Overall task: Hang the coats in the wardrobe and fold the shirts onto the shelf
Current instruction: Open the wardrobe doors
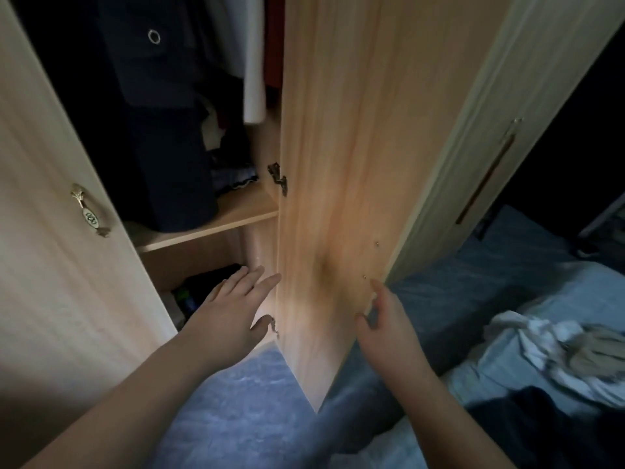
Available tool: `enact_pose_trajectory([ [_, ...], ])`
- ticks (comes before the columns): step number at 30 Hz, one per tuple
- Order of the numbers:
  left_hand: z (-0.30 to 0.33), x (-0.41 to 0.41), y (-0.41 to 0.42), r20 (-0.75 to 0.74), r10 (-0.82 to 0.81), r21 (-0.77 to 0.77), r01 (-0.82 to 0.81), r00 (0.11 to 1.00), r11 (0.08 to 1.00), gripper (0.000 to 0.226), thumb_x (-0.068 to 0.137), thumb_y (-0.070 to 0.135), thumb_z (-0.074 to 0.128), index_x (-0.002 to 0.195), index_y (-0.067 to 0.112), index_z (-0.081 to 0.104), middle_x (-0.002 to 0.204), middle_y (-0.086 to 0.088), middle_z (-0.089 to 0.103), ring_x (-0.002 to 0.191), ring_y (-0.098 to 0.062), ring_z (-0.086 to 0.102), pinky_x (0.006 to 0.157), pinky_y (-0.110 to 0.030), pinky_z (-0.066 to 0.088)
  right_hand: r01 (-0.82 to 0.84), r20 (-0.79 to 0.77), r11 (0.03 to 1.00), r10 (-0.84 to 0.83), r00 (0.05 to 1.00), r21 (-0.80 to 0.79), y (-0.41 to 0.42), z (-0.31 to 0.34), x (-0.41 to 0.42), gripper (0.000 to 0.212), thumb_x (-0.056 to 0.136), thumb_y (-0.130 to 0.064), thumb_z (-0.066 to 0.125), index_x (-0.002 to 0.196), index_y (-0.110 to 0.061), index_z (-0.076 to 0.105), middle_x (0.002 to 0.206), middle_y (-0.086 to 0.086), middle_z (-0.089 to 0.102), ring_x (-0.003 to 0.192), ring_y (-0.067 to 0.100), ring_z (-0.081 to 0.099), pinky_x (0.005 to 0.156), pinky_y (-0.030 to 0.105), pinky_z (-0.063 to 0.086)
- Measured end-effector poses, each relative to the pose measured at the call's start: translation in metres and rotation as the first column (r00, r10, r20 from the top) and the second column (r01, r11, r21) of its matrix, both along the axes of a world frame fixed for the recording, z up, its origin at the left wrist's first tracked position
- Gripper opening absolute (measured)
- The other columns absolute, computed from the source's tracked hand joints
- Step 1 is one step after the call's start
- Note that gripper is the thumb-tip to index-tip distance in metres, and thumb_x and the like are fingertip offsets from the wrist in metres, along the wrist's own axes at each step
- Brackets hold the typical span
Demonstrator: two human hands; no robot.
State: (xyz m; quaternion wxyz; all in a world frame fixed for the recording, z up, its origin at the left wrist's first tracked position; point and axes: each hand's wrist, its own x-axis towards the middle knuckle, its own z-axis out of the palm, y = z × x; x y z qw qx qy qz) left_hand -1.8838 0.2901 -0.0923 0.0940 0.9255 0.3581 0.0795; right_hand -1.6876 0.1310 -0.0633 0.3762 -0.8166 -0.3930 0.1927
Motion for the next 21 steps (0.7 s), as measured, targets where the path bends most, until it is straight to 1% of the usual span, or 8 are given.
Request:
enact_pose_trajectory([
  [3, -0.002, -0.006, -0.001, -0.002, 0.026, 0.005, -0.026, 1.000, 1.000, 0.060, 0.099, 0.049, 0.035, 0.151, 0.044, 0.007, 0.162, 0.014, 0.009, 0.150, -0.010, 0.001, 0.111, -0.027, -0.002, -0.121, 0.119, 0.989, 0.130, 0.984, -0.079, -0.004, 0.000, -0.024, 0.059, 0.092, -0.025, 0.054, 0.145, -0.027, 0.032, 0.134, -0.008, 0.043, 0.122, 0.009, 0.045, 0.097, 0.021, 0.033],
  [6, -0.002, -0.029, 0.002, -0.016, 0.066, -0.015, -0.066, 0.998, 0.998, 0.060, 0.099, 0.050, 0.037, 0.151, 0.044, 0.008, 0.162, 0.014, 0.010, 0.150, -0.011, 0.002, 0.115, -0.029, 0.002, -0.264, 0.201, 0.956, 0.285, 0.937, -0.129, 0.015, -0.001, -0.048, 0.060, 0.092, -0.032, 0.052, 0.145, -0.036, 0.023, 0.144, -0.011, 0.036, 0.129, 0.010, 0.040, 0.106, 0.030, 0.039],
  [8, -0.002, -0.056, 0.011, -0.041, 0.100, -0.024, -0.101, 0.994, 0.995, 0.061, 0.098, 0.051, 0.036, 0.152, 0.043, 0.009, 0.162, 0.012, 0.010, 0.150, -0.013, 0.003, 0.119, -0.032, 0.007, -0.328, 0.279, 0.927, 0.369, 0.887, -0.183, 0.037, -0.006, -0.064, 0.063, 0.092, -0.035, 0.051, 0.146, -0.037, 0.019, 0.145, -0.011, 0.039, 0.130, 0.011, 0.039, 0.108, 0.036, 0.039],
  [10, -0.002, -0.085, 0.022, -0.037, 0.155, -0.010, -0.155, 0.987, 0.988, 0.064, 0.092, 0.057, 0.026, 0.152, 0.041, 0.011, 0.162, 0.010, 0.014, 0.150, -0.015, 0.006, 0.120, -0.032, 0.011, -0.387, 0.345, 0.889, 0.452, 0.823, -0.244, 0.059, -0.008, -0.082, 0.066, 0.093, -0.038, 0.050, 0.149, -0.036, 0.015, 0.150, -0.010, 0.035, 0.136, 0.012, 0.035, 0.111, 0.038, 0.036],
  [12, -0.003, -0.116, 0.039, -0.019, 0.224, -0.018, -0.225, 0.974, 0.974, 0.069, 0.086, 0.060, 0.016, 0.152, 0.041, 0.011, 0.162, 0.009, 0.015, 0.150, -0.016, 0.008, 0.120, -0.032, 0.012, -0.447, 0.375, 0.844, 0.534, 0.758, -0.298, 0.084, -0.010, -0.103, 0.068, 0.096, -0.040, 0.047, 0.152, -0.036, 0.010, 0.159, -0.011, 0.022, 0.145, 0.013, 0.021, 0.114, 0.035, 0.031],
  [16, 0.000, -0.168, 0.088, 0.000, 0.340, -0.050, -0.339, 0.940, 0.939, 0.063, 0.098, 0.048, 0.037, 0.152, 0.041, 0.005, 0.163, 0.010, 0.010, 0.150, -0.017, 0.006, 0.119, -0.034, 0.017, -0.532, 0.418, 0.768, 0.641, 0.644, -0.357, 0.140, -0.003, -0.140, 0.067, 0.098, -0.043, 0.042, 0.154, -0.038, 0.004, 0.164, -0.012, 0.004, 0.151, 0.012, 0.001, 0.121, 0.033, 0.017],
  [19, 0.010, -0.188, 0.128, 0.153, 0.428, -0.144, -0.408, 0.891, 0.902, 0.061, 0.099, 0.041, 0.044, 0.152, 0.038, 0.015, 0.160, 0.011, 0.020, 0.147, -0.013, 0.020, 0.114, -0.030, 0.026, -0.535, 0.441, 0.739, 0.674, 0.592, -0.410, 0.183, 0.004, -0.160, 0.067, 0.098, -0.048, 0.037, 0.154, -0.041, 0.000, 0.164, -0.012, -0.003, 0.151, 0.013, -0.006, 0.123, 0.036, 0.010],
  [21, 0.012, -0.194, 0.157, 0.325, 0.534, -0.267, -0.466, 0.781, 0.843, 0.058, 0.098, 0.033, 0.049, 0.150, 0.032, 0.025, 0.155, 0.010, 0.031, 0.139, -0.013, 0.035, 0.108, -0.026, 0.033, -0.515, 0.476, 0.728, 0.686, 0.550, -0.453, 0.208, 0.005, -0.171, 0.067, 0.097, -0.054, 0.029, 0.153, -0.041, -0.005, 0.164, -0.011, -0.009, 0.151, 0.015, -0.010, 0.123, 0.041, 0.008],
])
